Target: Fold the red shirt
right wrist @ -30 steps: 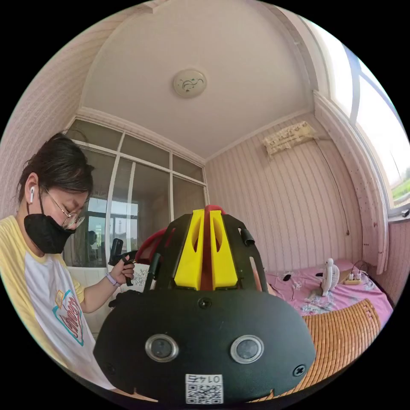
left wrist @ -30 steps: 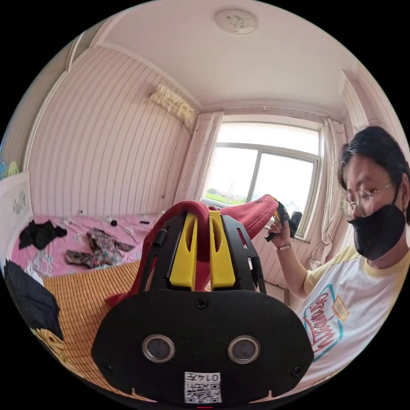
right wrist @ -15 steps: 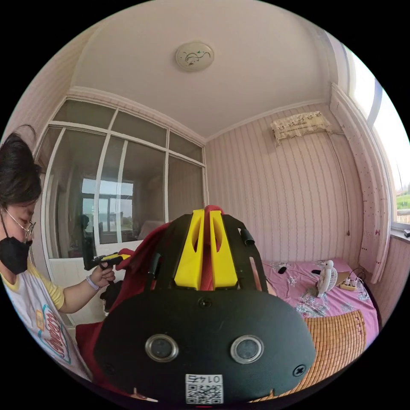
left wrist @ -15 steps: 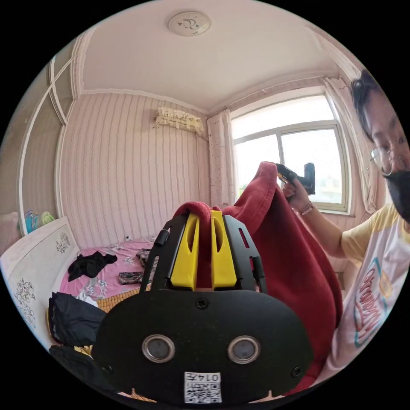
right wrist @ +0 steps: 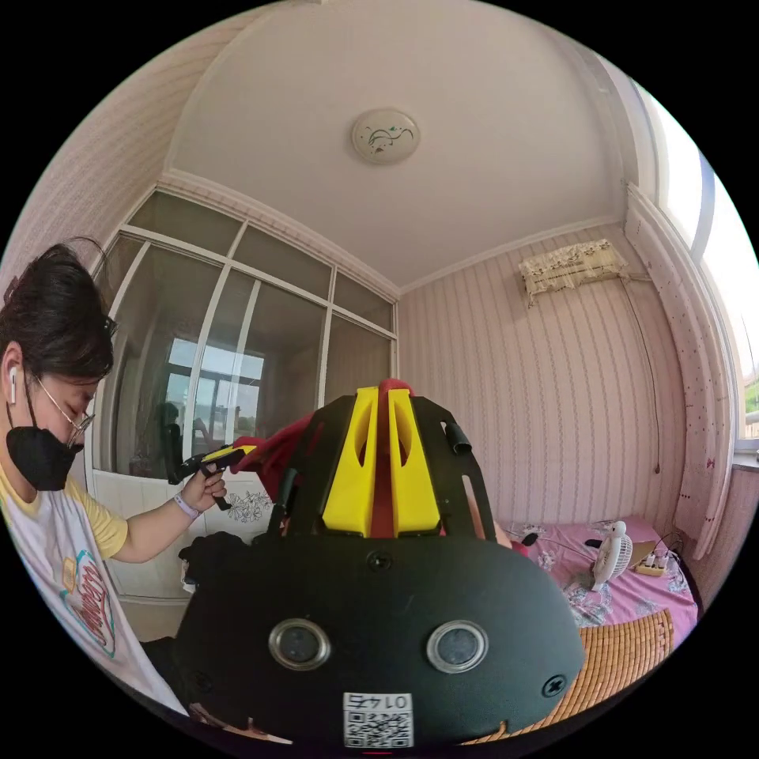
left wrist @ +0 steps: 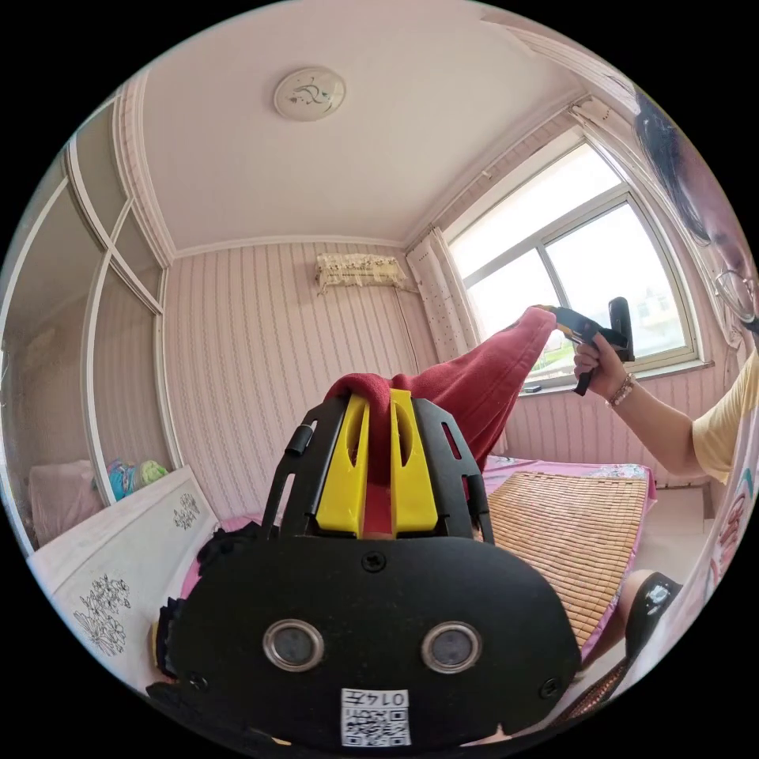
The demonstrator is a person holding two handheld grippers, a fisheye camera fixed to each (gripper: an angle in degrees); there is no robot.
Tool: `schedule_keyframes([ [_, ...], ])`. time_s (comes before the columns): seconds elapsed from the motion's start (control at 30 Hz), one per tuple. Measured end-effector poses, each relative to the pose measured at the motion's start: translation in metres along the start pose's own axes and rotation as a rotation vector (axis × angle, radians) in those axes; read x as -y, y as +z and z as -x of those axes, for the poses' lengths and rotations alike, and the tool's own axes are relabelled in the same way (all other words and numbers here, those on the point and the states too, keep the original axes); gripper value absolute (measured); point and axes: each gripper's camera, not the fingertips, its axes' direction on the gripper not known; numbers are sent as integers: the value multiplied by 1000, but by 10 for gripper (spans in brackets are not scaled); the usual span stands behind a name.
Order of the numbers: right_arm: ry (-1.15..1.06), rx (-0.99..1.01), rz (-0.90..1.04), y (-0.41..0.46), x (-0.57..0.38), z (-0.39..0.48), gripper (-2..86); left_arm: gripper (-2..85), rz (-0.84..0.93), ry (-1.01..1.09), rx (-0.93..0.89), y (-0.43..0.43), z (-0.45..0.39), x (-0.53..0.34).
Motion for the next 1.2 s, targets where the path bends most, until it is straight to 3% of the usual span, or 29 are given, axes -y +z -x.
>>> schedule_keyframes([
  [0.13,209,-122,407,14,-155,-24,11,32,269,-214,-124,46,2,-121],
  [0.3,494,-229,990,54,-350,-48,12,34,828,-615,-208,130,-16,-348],
  [0.4,604,-198,1201,71,-414,-43,14,35,1058,-606,-214,152,-36,-413],
  [0.5,591,-156,1262,77,-428,-29,17,38,1132,-572,-223,156,-41,-431],
  [0.67,569,-84,1341,88,-434,-37,37,47,1051,-711,-308,155,0,-426],
  [0.83,564,-223,1117,110,-404,-116,89,42,918,-658,-145,153,52,-388],
  [0.93,434,-346,1013,161,-393,-170,109,24,900,-492,-130,198,47,-370],
  [1.03,400,-391,992,236,-396,-227,116,6,899,-424,-282,281,18,-379],
  [1.2,362,-437,1101,352,-422,-291,127,-4,928,-345,-377,408,-52,-412],
])
